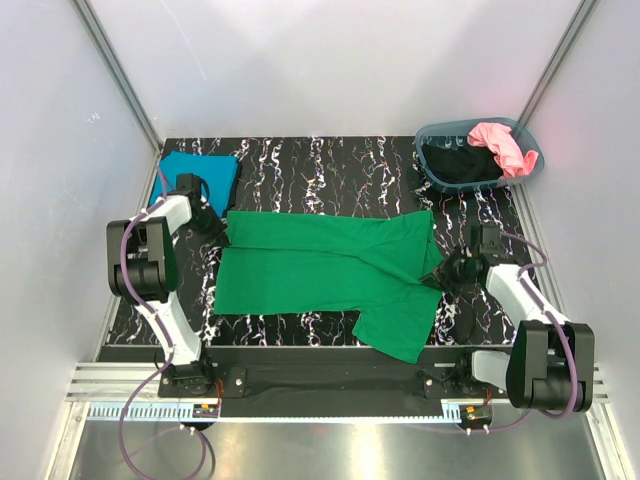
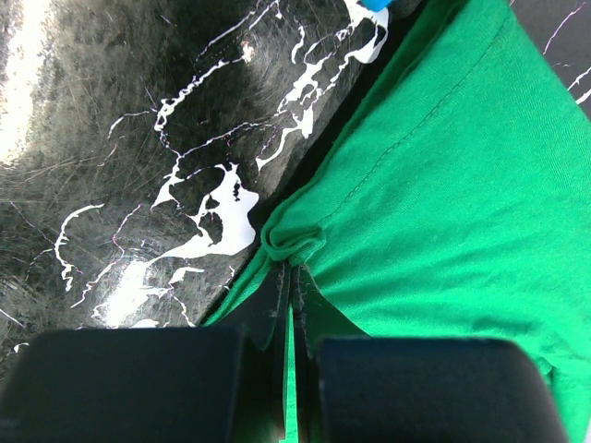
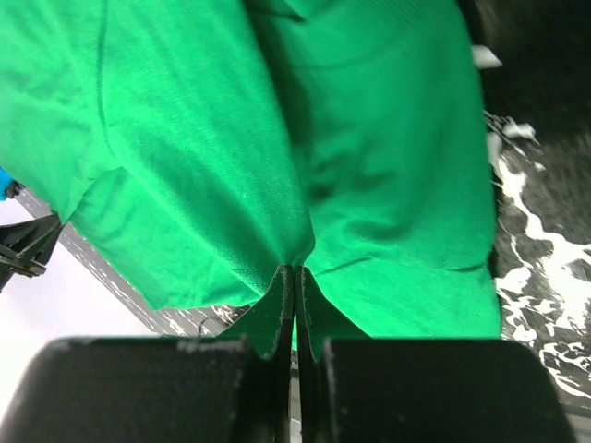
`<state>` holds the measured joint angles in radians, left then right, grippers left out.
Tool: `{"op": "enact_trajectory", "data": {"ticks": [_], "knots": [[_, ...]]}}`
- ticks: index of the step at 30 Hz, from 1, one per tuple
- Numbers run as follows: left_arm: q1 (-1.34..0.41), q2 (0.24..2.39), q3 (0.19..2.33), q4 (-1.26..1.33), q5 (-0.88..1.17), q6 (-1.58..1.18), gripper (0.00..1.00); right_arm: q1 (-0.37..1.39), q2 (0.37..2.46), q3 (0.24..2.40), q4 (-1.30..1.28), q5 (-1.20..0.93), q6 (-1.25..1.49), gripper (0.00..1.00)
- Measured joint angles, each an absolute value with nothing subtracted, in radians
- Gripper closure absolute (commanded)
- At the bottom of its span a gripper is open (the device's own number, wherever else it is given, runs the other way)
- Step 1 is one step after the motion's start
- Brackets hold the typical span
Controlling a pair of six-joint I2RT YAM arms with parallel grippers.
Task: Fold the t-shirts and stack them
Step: Fold the tshirt
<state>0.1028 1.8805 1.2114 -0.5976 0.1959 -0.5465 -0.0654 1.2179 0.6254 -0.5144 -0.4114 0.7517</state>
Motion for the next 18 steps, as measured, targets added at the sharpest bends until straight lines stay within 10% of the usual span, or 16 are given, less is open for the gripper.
{"op": "enact_trajectory", "data": {"ticks": [9, 18], "knots": [[0.102, 1.894, 1.235, -0.624, 0.193, -0.545, 0.98, -0.065, 1.204, 0.533, -0.469, -0.405, 0.807, 0.85], [0.102, 1.918, 1.330, -0.743, 0.152, -0.539, 0.61, -0.065, 1.285, 0.683, -0.534, -0.371, 0.761, 0.52]]}}
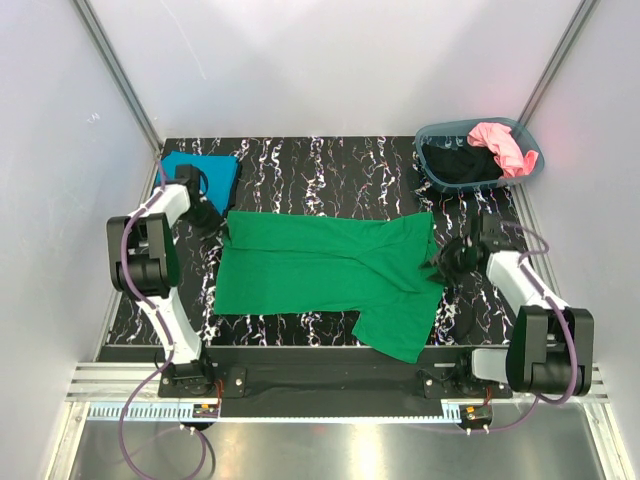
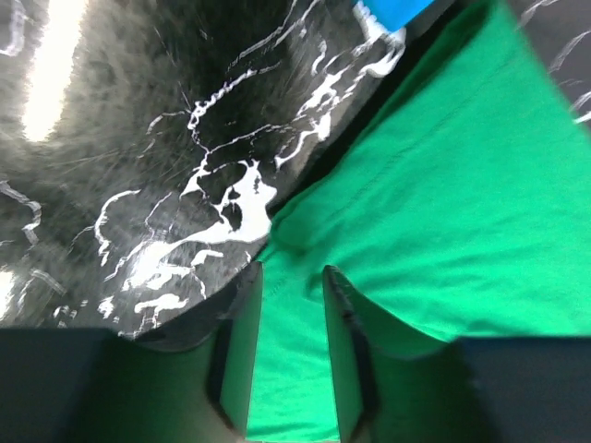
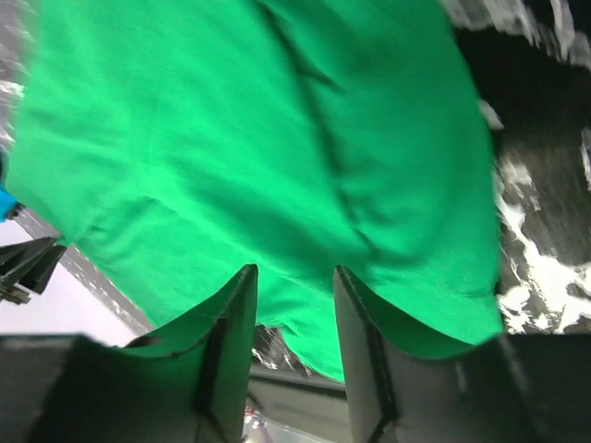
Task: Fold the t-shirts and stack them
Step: Fold the tshirt
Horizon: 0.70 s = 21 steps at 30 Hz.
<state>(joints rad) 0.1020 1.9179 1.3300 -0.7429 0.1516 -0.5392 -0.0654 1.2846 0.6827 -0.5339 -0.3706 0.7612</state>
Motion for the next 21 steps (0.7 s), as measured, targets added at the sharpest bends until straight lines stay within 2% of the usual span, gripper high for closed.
{"op": "enact_trajectory", "data": {"ticks": [3, 9, 15, 21], "knots": [[0.102, 1.918, 1.406, -0.780, 0.150, -0.549, 0.60, -0.065, 1.341, 0.819, -0.556, -0.348, 0.707, 0.51], [0.091, 1.919, 1.493, -0.677, 0.257, -0.597, 0.60, -0.067, 1.629, 1.106, -0.504, -0.305, 0.560, 0.55], [0.046, 2.004, 1.499, -0.574, 0.353, -0.622, 0.60, -0.083, 1.864, 1.263, -0.456, -0.308, 0.485, 0.55], [0.040, 2.107, 1.498, -0.548, 0.383, -0.623, 0.60, -0.091, 1.946, 1.326, -0.438, -0.300, 0.443, 0.54]]}}
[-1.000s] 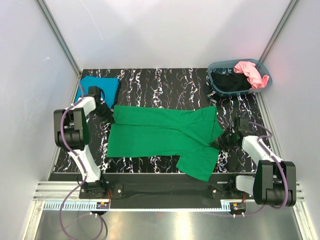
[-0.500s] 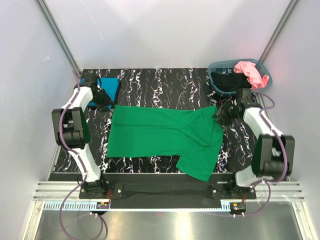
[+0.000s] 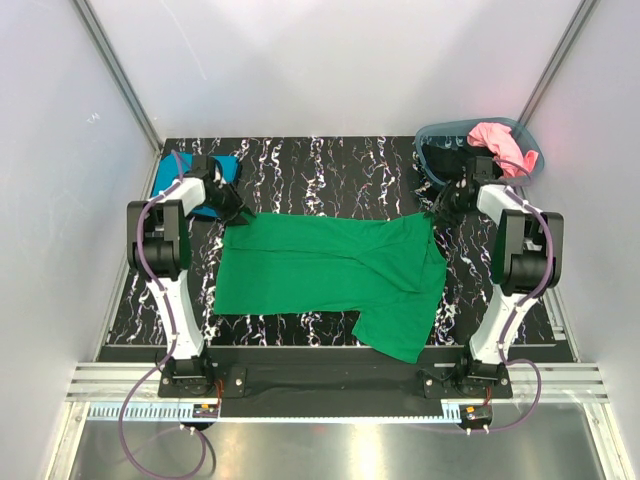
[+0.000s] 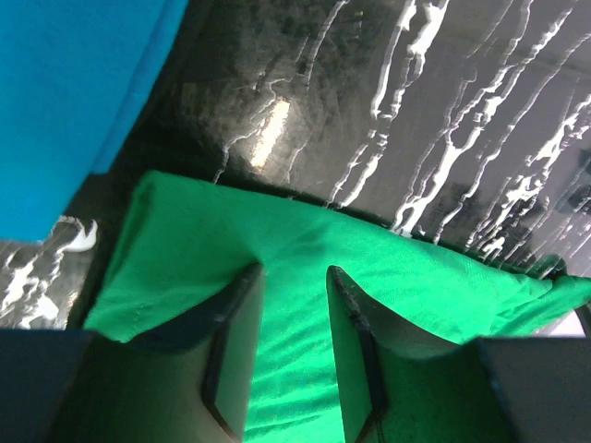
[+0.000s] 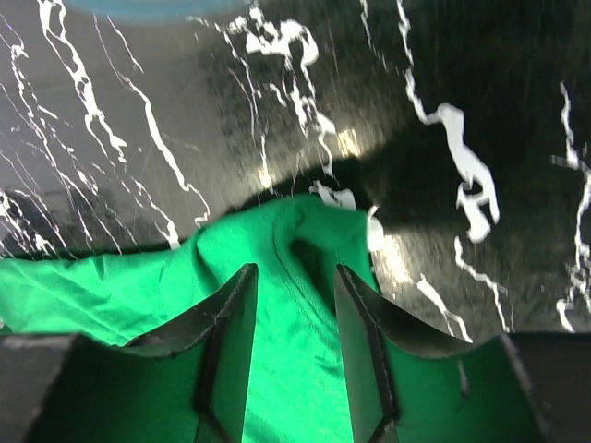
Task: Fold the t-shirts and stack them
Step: Fold the tshirt
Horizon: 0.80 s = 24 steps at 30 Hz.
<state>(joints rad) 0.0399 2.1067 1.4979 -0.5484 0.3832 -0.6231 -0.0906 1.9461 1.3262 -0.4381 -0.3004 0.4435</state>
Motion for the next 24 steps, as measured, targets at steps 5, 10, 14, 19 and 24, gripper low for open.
{"op": "enact_trajectory", "data": {"ticks": [5, 10, 14, 19, 24], "knots": [[0.044, 2.114, 1.500, -0.535, 0.405, -0.625, 0.60, -0.091, 1.988, 1.357, -0.421, -0.302, 0.420, 0.55], [0.044, 2.128, 1.518, -0.530, 0.411, -0.626, 0.60, -0.091, 2.016, 1.357, -0.414, -0.300, 0.406, 0.61], [0.044, 2.136, 1.532, -0.535, 0.408, -0.623, 0.60, -0.091, 2.019, 1.357, -0.406, -0.292, 0.400, 0.96], [0.043, 2.144, 1.551, -0.557, 0.383, -0.616, 0.60, -0.091, 2.017, 1.354, -0.374, -0.249, 0.414, 1.00], [0.043, 2.144, 1.565, -0.583, 0.345, -0.606, 0.60, -0.092, 2.008, 1.340, -0.330, -0.217, 0.435, 1.00]]}}
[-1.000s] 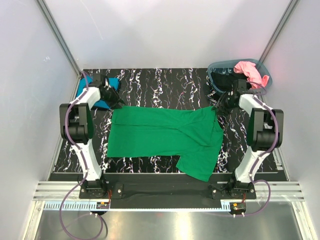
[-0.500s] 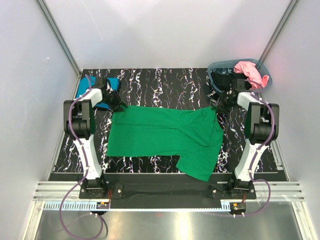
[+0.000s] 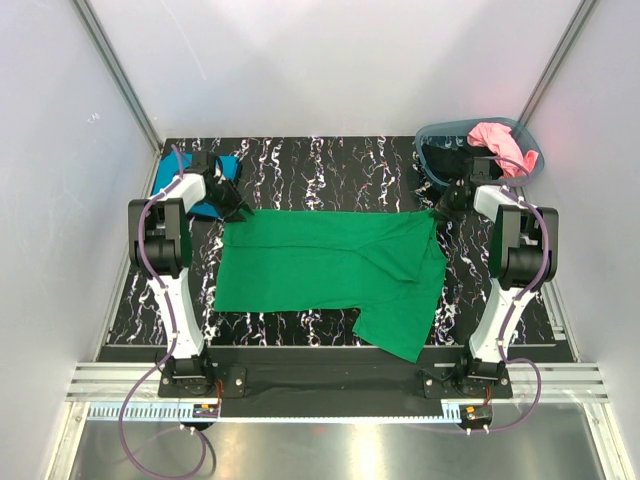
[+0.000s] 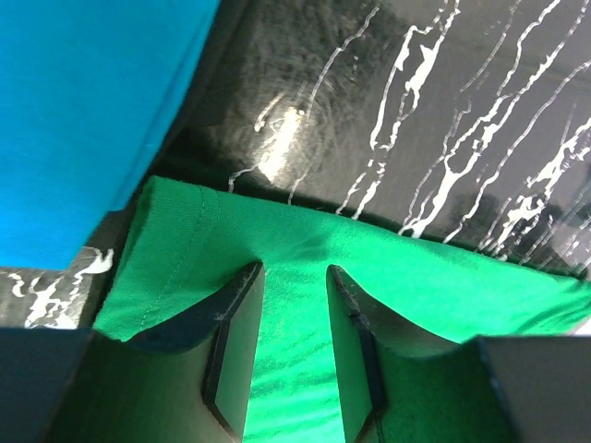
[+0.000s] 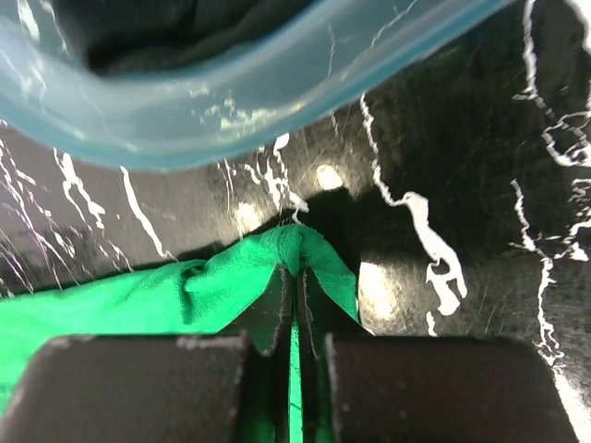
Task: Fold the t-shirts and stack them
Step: Fold the tshirt
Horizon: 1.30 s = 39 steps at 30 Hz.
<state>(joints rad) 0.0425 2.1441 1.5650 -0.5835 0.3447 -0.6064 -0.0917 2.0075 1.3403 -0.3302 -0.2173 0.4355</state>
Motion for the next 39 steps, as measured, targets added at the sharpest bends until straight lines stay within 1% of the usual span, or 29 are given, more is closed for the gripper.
{"op": "enact_trajectory", "data": {"ticks": [10, 13, 14, 15, 16, 18, 20, 24, 25, 27, 28, 29, 31, 32, 34, 35, 36, 38, 39], "knots": [[0.039, 2.144, 1.575, -0.604, 0.315, -0.606, 0.59, -0.096, 2.005, 1.328, -0.298, -0.155, 0.507, 1.00], [0.039, 2.144, 1.582, -0.614, 0.310, -0.606, 0.58, -0.096, 2.005, 1.336, -0.302, -0.149, 0.519, 0.80], [0.038, 2.146, 1.588, -0.621, 0.307, -0.605, 0.57, -0.096, 2.005, 1.344, -0.307, -0.148, 0.522, 0.70], [0.039, 2.148, 1.600, -0.637, 0.302, -0.604, 0.55, -0.096, 2.005, 1.354, -0.318, -0.144, 0.525, 0.66], [0.039, 2.151, 1.613, -0.651, 0.297, -0.603, 0.52, -0.096, 2.005, 1.372, -0.337, -0.137, 0.524, 0.63], [0.041, 2.152, 1.646, -0.685, 0.290, -0.602, 0.49, -0.099, 2.000, 1.422, -0.402, -0.111, 0.525, 0.59], [0.041, 2.150, 1.688, -0.708, 0.290, -0.603, 0.48, -0.102, 1.982, 1.469, -0.485, -0.081, 0.533, 0.57], [0.042, 2.126, 1.743, -0.715, 0.304, -0.603, 0.48, -0.097, 1.866, 1.479, -0.665, -0.036, 0.535, 0.69], [0.041, 2.112, 1.745, -0.716, 0.310, -0.603, 0.48, -0.091, 1.835, 1.476, -0.702, -0.033, 0.535, 0.70], [0.038, 2.075, 1.737, -0.720, 0.322, -0.603, 0.48, -0.049, 1.761, 1.466, -0.783, -0.020, 0.537, 0.66], [0.036, 2.046, 1.718, -0.718, 0.326, -0.602, 0.48, -0.016, 1.728, 1.456, -0.812, -0.020, 0.541, 0.59], [0.031, 2.017, 1.695, -0.717, 0.331, -0.601, 0.48, 0.029, 1.692, 1.436, -0.830, -0.025, 0.550, 0.56], [0.020, 1.947, 1.629, -0.709, 0.341, -0.598, 0.47, 0.120, 1.612, 1.362, -0.835, -0.057, 0.568, 0.48], [0.012, 1.909, 1.586, -0.706, 0.346, -0.598, 0.47, 0.168, 1.570, 1.313, -0.834, -0.078, 0.581, 0.47], [-0.002, 1.850, 1.518, -0.710, 0.364, -0.598, 0.47, 0.238, 1.497, 1.216, -0.823, -0.109, 0.594, 0.50], [-0.010, 1.826, 1.483, -0.705, 0.375, -0.598, 0.47, 0.258, 1.469, 1.166, -0.817, -0.122, 0.598, 0.55], [-0.018, 1.808, 1.457, -0.706, 0.389, -0.597, 0.47, 0.268, 1.458, 1.130, -0.812, -0.123, 0.594, 0.57], [-0.036, 1.790, 1.417, -0.704, 0.420, -0.595, 0.47, 0.276, 1.465, 1.094, -0.813, -0.115, 0.586, 0.57], [-0.043, 1.788, 1.404, -0.701, 0.426, -0.595, 0.47, 0.277, 1.477, 1.088, -0.818, -0.102, 0.580, 0.54]]}}
